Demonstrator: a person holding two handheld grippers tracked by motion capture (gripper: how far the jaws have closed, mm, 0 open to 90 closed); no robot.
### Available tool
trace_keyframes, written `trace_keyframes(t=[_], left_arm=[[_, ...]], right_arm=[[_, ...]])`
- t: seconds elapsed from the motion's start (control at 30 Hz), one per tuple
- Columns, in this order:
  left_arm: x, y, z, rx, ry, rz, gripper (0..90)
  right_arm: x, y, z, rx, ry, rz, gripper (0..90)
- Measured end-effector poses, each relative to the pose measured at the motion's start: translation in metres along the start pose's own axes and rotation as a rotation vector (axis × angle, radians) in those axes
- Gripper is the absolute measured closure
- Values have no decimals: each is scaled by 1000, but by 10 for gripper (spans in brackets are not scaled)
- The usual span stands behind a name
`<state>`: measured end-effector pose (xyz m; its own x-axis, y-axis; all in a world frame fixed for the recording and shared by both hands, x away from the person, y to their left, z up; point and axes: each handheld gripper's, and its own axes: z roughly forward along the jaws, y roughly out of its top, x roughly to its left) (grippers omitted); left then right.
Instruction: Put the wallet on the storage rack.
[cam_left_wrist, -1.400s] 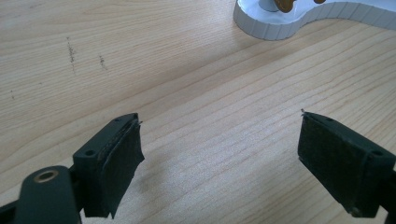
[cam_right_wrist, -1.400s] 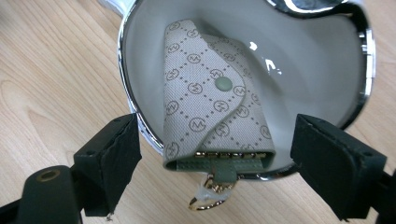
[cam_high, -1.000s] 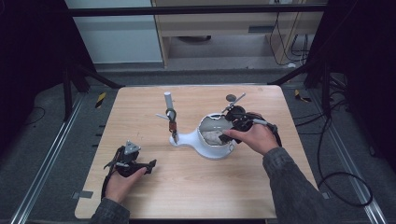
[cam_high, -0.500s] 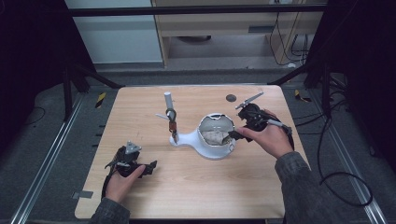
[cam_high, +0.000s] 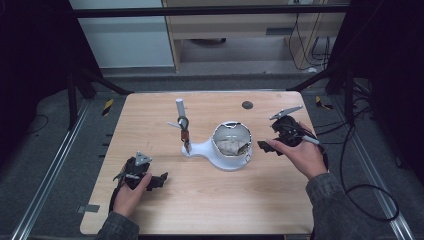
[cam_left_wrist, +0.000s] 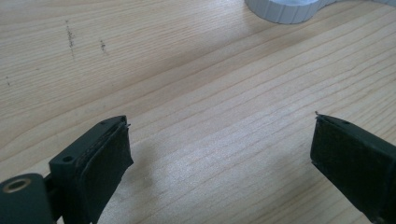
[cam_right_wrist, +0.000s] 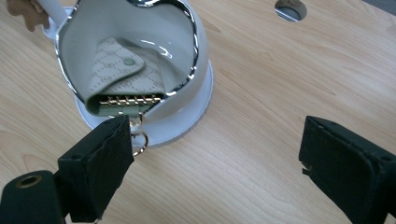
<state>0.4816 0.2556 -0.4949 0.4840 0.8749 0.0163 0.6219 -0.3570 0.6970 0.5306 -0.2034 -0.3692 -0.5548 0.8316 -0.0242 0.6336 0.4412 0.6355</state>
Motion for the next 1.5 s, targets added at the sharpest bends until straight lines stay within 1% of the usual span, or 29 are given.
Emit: trace_keyframes(t=[0.03,0.13,0.17,0.2,0.23,0.3,0.33,0.4,0.43,0.47,0.53,0.57,0.63,0.67,0.7,0.83,0.87,0.9,0.93,1.03,1.13,1.17,1.27,1.3,1.33,1.37,1.4,1.43,1.5], left_arm=[[0,0,0,0,8,7,47],[0,-1,2,4,15,17,47],[0,-1,2,4,15,17,47],[1,-1,2,4,17,17,48],[1,-1,2,4,17,17,47],[2,-2,2,2,21,16,48],[3,-2,3,4,25,16,47],[3,-2,3,4,28,15,47],[3,-2,3,2,30,17,47],[3,-2,3,2,33,20,47],[4,-3,4,-1,35,19,47],[4,-3,4,-1,35,19,47],[4,-3,4,3,35,21,47],[4,-3,4,3,35,21,47],[4,-3,4,2,37,21,47],[4,-3,4,5,39,25,47],[4,-3,4,6,40,25,47],[5,-3,5,5,41,25,47],[5,-4,5,4,41,24,47],[5,-4,5,1,43,24,46],[5,-4,5,1,45,25,45],[6,-4,5,-1,44,27,45],[6,-4,5,1,45,28,44],[7,-4,6,0,44,28,44],[7,-4,6,-3,44,26,42],[8,-4,7,-2,44,27,41],[8,-4,7,-2,44,27,41],[9,-4,7,-3,44,26,41],[11,-5,9,-2,43,19,31]], right_arm=[[-2,-6,2,-3,-3,8,110],[-5,-14,5,1,-6,23,116],[-5,-14,5,1,-6,23,116],[-7,-20,8,9,-7,30,121],[-7,-20,8,9,-7,30,121],[-9,-26,11,7,-9,39,128],[-11,-32,15,11,-9,57,136],[-11,-35,17,12,-12,61,137],[-12,-39,19,12,-6,72,139],[-13,-45,24,18,-12,78,144],[-14,-52,27,13,-8,95,147],[-14,-52,27,13,-8,95,147],[-15,-63,33,26,-8,110,148],[-15,-63,33,26,-8,110,148],[-16,-69,37,35,-5,122,148],[-17,-76,42,31,-2,135,148],[-18,-79,44,35,3,148,146],[-19,-81,46,41,2,143,140],[-19,-82,47,39,2,152,139],[-21,-84,49,33,-4,158,135],[-24,-87,53,25,-1,170,96],[-27,-89,57,28,-11,195,69],[-32,-92,61,-8,-20,239,55],[-32,-92,61,-8,-20,239,55],[-35,-94,64,-20,-44,253,57],[-36,-94,65,-26,-59,253,61],[-37,-95,67,-29,-69,256,59],[-37,-95,67,-29,-69,256,59],[-39,-95,69,-44,-91,266,56]])
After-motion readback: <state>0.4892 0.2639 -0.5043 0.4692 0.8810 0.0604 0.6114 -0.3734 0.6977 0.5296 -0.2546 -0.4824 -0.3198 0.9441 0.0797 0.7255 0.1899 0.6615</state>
